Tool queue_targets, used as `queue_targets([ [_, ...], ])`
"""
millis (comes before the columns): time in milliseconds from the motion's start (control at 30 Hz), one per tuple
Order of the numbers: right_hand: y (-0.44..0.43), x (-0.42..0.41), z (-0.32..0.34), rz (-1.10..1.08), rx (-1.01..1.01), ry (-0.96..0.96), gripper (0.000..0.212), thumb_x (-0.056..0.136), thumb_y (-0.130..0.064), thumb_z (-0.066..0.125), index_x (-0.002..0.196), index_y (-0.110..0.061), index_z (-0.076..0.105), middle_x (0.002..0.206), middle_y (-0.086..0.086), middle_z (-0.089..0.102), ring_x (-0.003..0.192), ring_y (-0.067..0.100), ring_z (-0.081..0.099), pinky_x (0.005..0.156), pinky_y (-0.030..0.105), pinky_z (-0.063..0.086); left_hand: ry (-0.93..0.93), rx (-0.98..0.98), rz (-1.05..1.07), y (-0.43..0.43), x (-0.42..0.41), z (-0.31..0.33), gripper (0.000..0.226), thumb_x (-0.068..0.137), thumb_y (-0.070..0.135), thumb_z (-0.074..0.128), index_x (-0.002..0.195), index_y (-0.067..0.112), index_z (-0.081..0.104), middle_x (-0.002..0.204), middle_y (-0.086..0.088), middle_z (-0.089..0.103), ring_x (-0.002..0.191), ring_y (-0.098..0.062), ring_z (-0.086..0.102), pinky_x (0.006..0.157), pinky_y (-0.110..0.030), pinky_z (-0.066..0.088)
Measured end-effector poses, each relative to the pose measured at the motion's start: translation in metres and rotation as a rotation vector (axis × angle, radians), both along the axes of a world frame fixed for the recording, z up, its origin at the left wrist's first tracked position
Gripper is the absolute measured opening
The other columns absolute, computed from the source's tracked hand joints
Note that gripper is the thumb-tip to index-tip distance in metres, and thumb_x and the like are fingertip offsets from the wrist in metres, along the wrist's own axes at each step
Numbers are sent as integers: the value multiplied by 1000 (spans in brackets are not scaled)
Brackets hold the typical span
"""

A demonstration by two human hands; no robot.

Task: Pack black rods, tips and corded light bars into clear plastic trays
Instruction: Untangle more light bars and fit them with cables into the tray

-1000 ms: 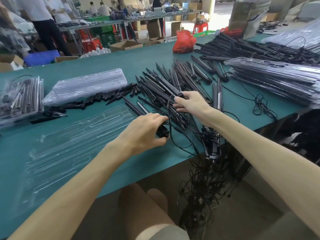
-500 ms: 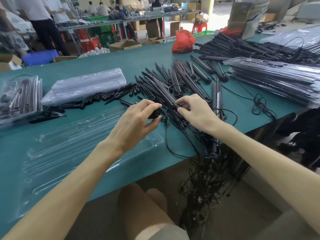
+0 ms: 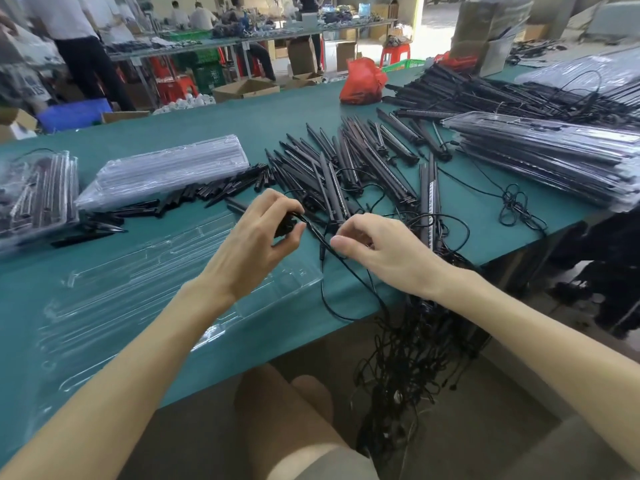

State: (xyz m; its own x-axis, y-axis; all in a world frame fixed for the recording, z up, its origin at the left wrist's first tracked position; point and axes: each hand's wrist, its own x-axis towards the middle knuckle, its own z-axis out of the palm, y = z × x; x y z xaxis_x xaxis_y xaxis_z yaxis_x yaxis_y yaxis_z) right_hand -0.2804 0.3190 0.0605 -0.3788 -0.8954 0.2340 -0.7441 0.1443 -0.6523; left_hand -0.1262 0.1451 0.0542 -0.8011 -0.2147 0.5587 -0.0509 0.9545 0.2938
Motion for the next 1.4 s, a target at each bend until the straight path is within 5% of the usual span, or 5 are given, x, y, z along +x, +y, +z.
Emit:
queue_targets([
  [267, 4, -4, -14, 146, 163, -63, 21, 94, -20, 70, 82, -3, 71, 70, 3, 72, 65, 12, 70, 70, 26, 54, 128, 37, 76, -16, -5, 14, 21, 101, 20, 58, 117, 6, 60, 112, -6, 56, 101, -8, 51, 93, -5, 35],
  [500, -17, 0, 25, 139, -297, -675, 21, 94, -14, 67, 102, 4, 73, 76, 15, 70, 63, 21, 64, 52, 22, 51, 64, 152, 78, -7, -7, 8, 27, 94, 19, 68, 117, 9, 58, 104, -5, 57, 87, -7, 52, 83, -5, 38],
  [700, -57, 2, 52, 53, -440, -850, 23, 95, -13, 66, 105, 7, 72, 77, 12, 70, 63, 18, 65, 53, 20, 51, -70, 454, -4, 4, -2, 3, 24, 85, 15, 77, 104, 14, 61, 99, -1, 69, 80, -12, 65, 79, -24, 53],
  [933, -85, 16, 60, 102, -390, -772, 23, 96, -14, 66, 103, 7, 72, 73, 9, 69, 59, 14, 62, 53, 19, 45, -120, 574, -118, 10, -6, 19, 31, 83, 25, 82, 110, 14, 70, 99, 0, 74, 88, -8, 69, 77, -10, 47],
  [1400, -52, 6, 38, -41, -297, -517, 34, 99, -35, 61, 109, -3, 68, 91, 5, 69, 79, 10, 65, 67, 23, 55, 126, 494, -88, 16, -14, 19, 12, 87, 14, 78, 92, 4, 73, 85, -1, 69, 79, -12, 66, 74, -24, 53],
])
